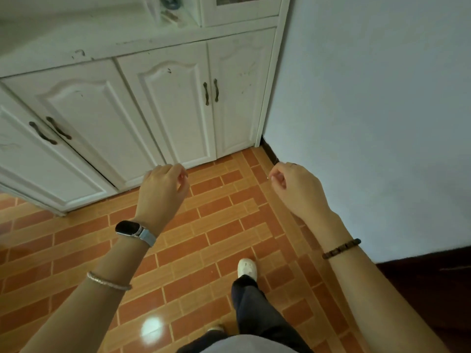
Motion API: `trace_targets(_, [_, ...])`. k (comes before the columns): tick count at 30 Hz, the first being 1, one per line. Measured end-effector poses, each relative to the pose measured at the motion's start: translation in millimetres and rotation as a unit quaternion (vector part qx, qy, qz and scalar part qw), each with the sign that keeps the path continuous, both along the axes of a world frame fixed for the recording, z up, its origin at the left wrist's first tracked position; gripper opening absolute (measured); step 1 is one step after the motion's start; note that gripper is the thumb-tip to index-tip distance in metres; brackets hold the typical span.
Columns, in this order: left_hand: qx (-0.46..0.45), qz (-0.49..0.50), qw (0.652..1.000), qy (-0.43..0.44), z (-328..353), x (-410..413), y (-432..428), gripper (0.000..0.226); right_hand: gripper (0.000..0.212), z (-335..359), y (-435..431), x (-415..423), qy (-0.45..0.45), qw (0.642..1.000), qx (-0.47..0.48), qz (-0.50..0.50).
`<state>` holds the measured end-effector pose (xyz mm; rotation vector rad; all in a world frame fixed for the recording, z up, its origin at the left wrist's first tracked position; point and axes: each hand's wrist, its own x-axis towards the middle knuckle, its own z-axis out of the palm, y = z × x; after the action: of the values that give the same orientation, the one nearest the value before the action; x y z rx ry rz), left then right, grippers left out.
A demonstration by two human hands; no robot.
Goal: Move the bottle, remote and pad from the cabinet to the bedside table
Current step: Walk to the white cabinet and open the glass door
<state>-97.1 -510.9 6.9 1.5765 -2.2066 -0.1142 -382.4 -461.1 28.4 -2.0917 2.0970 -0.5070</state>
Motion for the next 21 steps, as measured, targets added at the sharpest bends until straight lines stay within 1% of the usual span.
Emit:
trace_targets(8, [-0.022,0.034,0.998,0.04,17,-51,-87,0.008,0.013,17,-109,-41,-0.007,0.999,-0.012,0.037])
trace_targets(14, [-0.03,0.055,0.997,0.037,19,-63,-142,0.007,0.011,13,-172,-59,-0.016,0.999,-0.001,0.048])
trace_targets(21, [-0.031,0.025,0.998,0.043,16,-76,-227,0.008,0.012,8,-247,-66,-0.017,0.999,0.009,0.046])
